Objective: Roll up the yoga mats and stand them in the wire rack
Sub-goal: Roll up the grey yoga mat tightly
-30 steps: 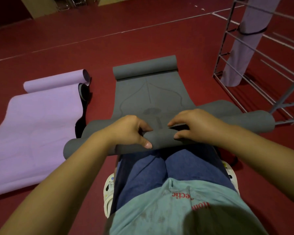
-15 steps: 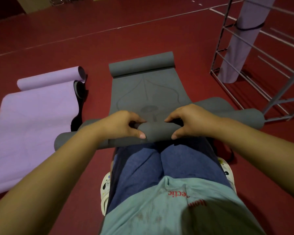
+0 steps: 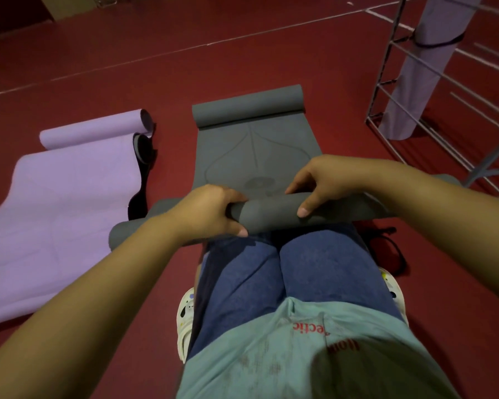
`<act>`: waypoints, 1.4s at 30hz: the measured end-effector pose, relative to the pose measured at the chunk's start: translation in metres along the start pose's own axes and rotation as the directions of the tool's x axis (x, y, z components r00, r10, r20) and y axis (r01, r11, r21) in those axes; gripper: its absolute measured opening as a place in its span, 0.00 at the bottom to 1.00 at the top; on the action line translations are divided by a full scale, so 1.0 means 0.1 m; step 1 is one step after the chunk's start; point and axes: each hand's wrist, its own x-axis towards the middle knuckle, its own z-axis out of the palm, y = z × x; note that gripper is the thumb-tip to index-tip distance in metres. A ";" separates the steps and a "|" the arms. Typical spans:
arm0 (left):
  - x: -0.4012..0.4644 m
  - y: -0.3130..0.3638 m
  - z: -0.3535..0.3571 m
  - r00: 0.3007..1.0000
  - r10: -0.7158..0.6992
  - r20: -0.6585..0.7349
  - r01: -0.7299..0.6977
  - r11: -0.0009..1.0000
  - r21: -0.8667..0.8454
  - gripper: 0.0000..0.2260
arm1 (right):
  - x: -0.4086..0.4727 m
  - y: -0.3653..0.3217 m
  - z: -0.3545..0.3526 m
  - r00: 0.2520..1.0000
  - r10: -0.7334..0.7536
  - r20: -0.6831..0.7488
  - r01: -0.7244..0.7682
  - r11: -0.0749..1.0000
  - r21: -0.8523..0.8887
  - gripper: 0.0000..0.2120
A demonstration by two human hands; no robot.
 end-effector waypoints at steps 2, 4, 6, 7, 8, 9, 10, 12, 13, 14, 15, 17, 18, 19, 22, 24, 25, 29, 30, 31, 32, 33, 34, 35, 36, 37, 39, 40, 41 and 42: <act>0.08 -0.03 -0.07 0.998 -0.011 0.057 0.014 0.999 -0.051 0.23 | -0.04 -0.03 0.00 0.996 -0.014 -0.086 0.008 0.998 -0.064 0.26; 0.18 -0.08 -0.11 0.991 -0.026 0.130 0.039 0.994 -0.099 0.24 | -0.11 -0.05 0.04 0.971 -0.048 -0.233 0.014 0.989 -0.145 0.26; 0.25 -0.10 -0.13 0.984 -0.025 0.177 0.046 0.992 -0.116 0.23 | -0.18 -0.04 0.13 0.942 -0.101 -0.319 0.033 0.977 -0.211 0.27; 0.28 -0.11 -0.13 0.980 -0.025 0.195 0.049 0.992 -0.120 0.23 | -0.20 -0.02 0.20 0.934 -0.114 -0.338 0.041 0.976 -0.214 0.27; 0.30 -0.10 -0.14 0.976 -0.025 0.215 0.054 0.990 -0.128 0.23 | -0.20 0.00 0.27 0.929 -0.119 -0.352 0.047 0.977 -0.207 0.28; 0.32 -0.10 -0.14 0.972 -0.029 0.233 0.063 0.988 -0.139 0.22 | -0.21 0.02 0.35 0.923 -0.118 -0.365 0.046 0.979 -0.200 0.29; 0.34 -0.10 -0.14 0.967 -0.036 0.252 0.076 0.985 -0.152 0.22 | -0.20 0.04 0.42 0.918 -0.113 -0.379 0.040 0.980 -0.196 0.30; 0.38 -0.12 -0.16 0.958 -0.045 0.285 0.097 0.981 -0.169 0.22 | -0.17 0.06 0.48 0.915 -0.105 -0.390 0.032 0.981 -0.189 0.30; 0.39 -0.13 -0.17 0.955 -0.047 0.294 0.103 0.979 -0.178 0.22 | -0.14 0.07 0.46 0.916 -0.101 -0.388 0.031 0.983 -0.183 0.30; 0.40 -0.15 -0.18 0.953 -0.053 0.297 0.114 0.975 -0.192 0.22 | -0.11 0.08 0.43 0.921 -0.095 -0.377 0.028 0.983 -0.180 0.30; 0.41 -0.16 -0.17 0.953 -0.063 0.295 0.128 0.970 -0.208 0.23 | -0.08 0.08 0.38 0.929 -0.087 -0.360 0.023 0.984 -0.179 0.30; 0.40 -0.20 -0.15 0.958 -0.090 0.274 0.163 0.953 -0.256 0.27 | -0.02 0.11 0.30 0.942 -0.064 -0.329 0.009 0.986 -0.168 0.30; 0.39 -0.22 -0.14 0.961 -0.103 0.256 0.178 0.941 -0.288 0.27 | 0.01 0.12 0.27 0.947 -0.053 -0.316 0.002 0.987 -0.158 0.30; 0.38 -0.23 -0.13 0.967 -0.107 0.233 0.177 0.935 -0.308 0.27 | 0.03 0.13 0.25 0.952 -0.043 -0.302 -0.001 0.990 -0.143 0.29; 0.30 -0.24 -0.11 0.986 -0.080 0.147 0.113 0.966 -0.234 0.25 | 0.08 0.13 0.19 0.970 -0.029 -0.242 0.010 0.997 -0.082 0.27; 0.24 -0.23 -0.10 0.994 -0.046 0.101 0.059 0.990 -0.130 0.28 | 0.12 0.12 0.13 0.981 -0.027 -0.192 0.014 0.998 -0.067 0.26; 0.22 -0.22 -0.08 0.996 -0.027 0.089 0.034 0.997 -0.074 0.31 | 0.13 0.11 0.10 0.986 -0.025 -0.166 0.015 0.998 -0.061 0.26; 0.21 -0.13 -0.01 0.998 0.014 0.056 -0.018 0.998 0.065 0.34 | 0.21 0.13 0.00 0.996 -0.015 -0.090 0.012 0.999 -0.033 0.25; 0.22 -0.12 0.00 0.999 0.012 0.042 -0.016 0.996 0.085 0.33 | 0.22 0.14 -0.02 0.997 -0.012 -0.078 0.010 1.000 -0.023 0.24; 0.24 -0.12 0.01 1.000 0.007 0.025 -0.010 0.996 0.092 0.32 | 0.23 0.14 -0.04 0.998 -0.012 -0.069 0.011 1.000 -0.022 0.24; 0.26 -0.13 0.00 1.000 -0.001 0.012 0.000 0.996 0.089 0.31 | 0.23 0.13 -0.05 0.998 -0.019 -0.065 0.017 0.999 -0.036 0.24; 0.28 -0.15 -0.01 1.000 -0.009 0.006 0.009 0.997 0.080 0.30 | 0.22 0.13 -0.05 0.997 -0.031 -0.073 0.026 0.997 -0.070 0.25; 0.29 -0.18 -0.02 1.000 -0.020 0.009 0.019 0.998 0.065 0.29 | 0.21 0.13 -0.02 0.994 -0.049 -0.095 0.037 0.991 -0.128 0.27; 0.31 -0.21 -0.04 0.999 -0.029 0.018 0.029 0.999 0.046 0.29 | 0.19 0.13 0.04 0.989 -0.069 -0.130 0.042 0.979 -0.199 0.30; 0.33 -0.23 -0.06 0.999 -0.038 0.029 0.037 0.999 0.024 0.28 | 0.18 0.13 0.12 0.982 -0.089 -0.167 0.043 0.963 -0.265 0.34; 0.35 -0.25 -0.07 0.998 -0.046 0.042 0.046 0.999 0.001 0.28 | 0.16 0.14 0.21 0.975 -0.103 -0.198 0.038 0.950 -0.309 0.36; 0.38 -0.26 -0.09 0.997 -0.051 0.065 0.053 0.998 -0.025 0.27 | 0.16 0.15 0.32 0.959 -0.107 -0.262 0.015 0.943 -0.331 0.36; 0.39 -0.27 -0.10 0.996 -0.048 0.071 0.051 0.998 -0.031 0.27 | 0.17 0.15 0.33 0.952 -0.103 -0.290 0.002 0.945 -0.328 0.34; 0.41 -0.27 -0.11 0.996 -0.045 0.073 0.048 0.998 -0.042 0.26 | 0.17 0.14 0.30 0.945 -0.099 -0.311 -0.006 0.947 -0.320 0.33; 0.41 -0.28 -0.14 0.996 -0.044 0.072 0.048 0.997 -0.062 0.26 | 0.16 0.12 0.24 0.940 -0.099 -0.326 -0.006 0.952 -0.306 0.32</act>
